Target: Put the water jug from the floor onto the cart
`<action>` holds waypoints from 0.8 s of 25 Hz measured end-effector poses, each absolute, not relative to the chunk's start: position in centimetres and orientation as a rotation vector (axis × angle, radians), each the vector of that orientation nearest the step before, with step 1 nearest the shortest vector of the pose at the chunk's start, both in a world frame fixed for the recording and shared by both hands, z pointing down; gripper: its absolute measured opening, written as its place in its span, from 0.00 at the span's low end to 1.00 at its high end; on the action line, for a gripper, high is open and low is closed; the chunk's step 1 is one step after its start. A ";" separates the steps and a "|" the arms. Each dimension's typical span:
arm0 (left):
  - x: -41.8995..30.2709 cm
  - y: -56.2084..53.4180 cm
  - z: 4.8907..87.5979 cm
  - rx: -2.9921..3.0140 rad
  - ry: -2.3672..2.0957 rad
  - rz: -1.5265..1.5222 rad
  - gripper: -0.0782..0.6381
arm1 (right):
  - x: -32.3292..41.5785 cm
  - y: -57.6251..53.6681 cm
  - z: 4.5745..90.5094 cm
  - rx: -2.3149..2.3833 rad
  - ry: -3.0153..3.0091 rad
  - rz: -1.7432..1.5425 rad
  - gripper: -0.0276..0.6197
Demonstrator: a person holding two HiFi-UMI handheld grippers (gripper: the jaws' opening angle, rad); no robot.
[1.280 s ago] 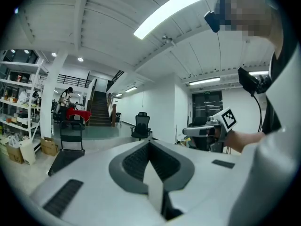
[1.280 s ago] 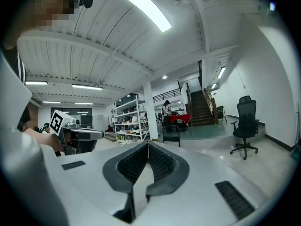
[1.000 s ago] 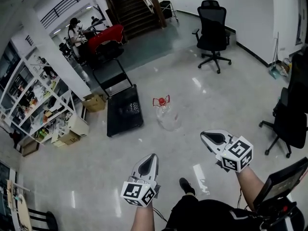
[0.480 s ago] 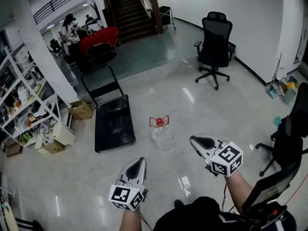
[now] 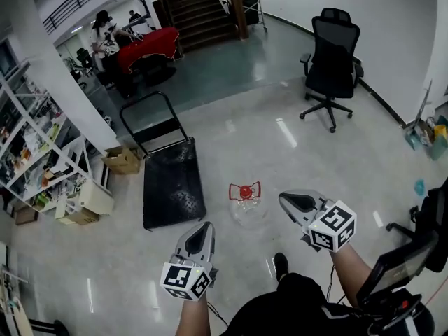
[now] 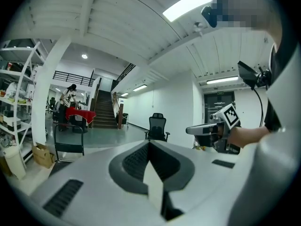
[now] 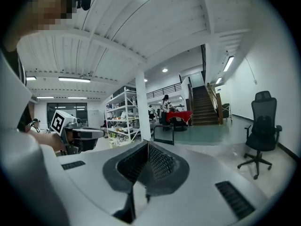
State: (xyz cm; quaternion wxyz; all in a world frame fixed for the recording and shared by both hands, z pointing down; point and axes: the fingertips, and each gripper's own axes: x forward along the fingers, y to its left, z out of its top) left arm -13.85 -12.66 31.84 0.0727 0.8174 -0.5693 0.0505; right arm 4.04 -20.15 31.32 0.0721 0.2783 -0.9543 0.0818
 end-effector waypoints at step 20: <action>-22.2 -40.3 31.8 2.468 -1.717 0.194 0.11 | -5.3 -47.9 32.5 0.792 -2.855 0.295 0.05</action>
